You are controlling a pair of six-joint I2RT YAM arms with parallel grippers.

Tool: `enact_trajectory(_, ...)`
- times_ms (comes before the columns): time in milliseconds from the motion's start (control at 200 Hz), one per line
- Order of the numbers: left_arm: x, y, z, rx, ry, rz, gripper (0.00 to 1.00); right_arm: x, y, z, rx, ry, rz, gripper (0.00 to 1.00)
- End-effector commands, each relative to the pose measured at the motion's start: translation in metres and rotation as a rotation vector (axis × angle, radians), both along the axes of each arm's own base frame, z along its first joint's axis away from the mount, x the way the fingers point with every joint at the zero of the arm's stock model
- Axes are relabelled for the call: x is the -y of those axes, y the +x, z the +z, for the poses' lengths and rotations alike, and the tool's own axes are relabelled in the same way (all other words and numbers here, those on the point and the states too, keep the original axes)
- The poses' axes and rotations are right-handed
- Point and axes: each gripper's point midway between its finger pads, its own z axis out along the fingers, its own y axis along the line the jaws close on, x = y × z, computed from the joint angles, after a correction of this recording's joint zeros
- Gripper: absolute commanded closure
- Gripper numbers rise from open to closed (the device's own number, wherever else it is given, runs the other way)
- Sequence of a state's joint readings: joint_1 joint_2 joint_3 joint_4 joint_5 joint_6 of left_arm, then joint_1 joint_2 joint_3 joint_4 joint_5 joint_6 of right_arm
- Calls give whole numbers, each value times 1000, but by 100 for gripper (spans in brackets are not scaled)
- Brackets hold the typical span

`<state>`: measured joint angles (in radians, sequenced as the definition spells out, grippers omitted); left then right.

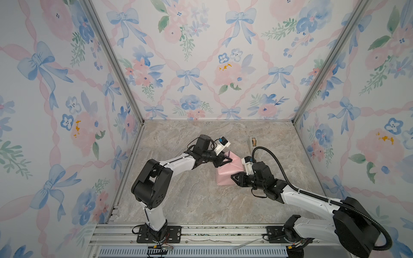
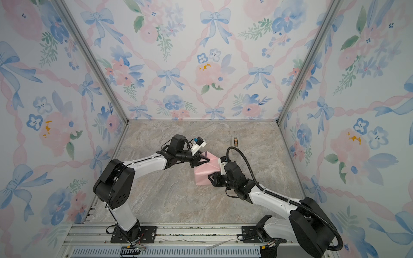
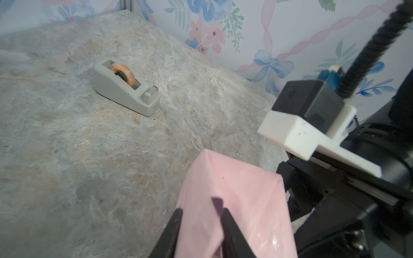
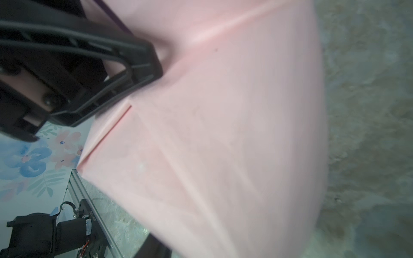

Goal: Wrap the gift box in paper

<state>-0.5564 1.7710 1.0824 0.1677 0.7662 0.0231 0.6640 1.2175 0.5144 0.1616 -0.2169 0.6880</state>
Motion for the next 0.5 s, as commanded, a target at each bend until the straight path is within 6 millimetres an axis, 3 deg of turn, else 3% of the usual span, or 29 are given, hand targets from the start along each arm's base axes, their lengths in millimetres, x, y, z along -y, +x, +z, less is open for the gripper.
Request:
enact_trajectory(0, 1, -10, 8, 16, -4, -16, 69, 6, 13, 7, 24, -7, -18, 65)
enact_trajectory(230, 5, -15, 12, 29, -8, -29, 65, 7, 16, 9, 27, -3, -12, 64)
enact_trajectory(495, 7, -26, 16, 32, -15, -48, 60, 7, 18, 18, 44, 23, -20, 56)
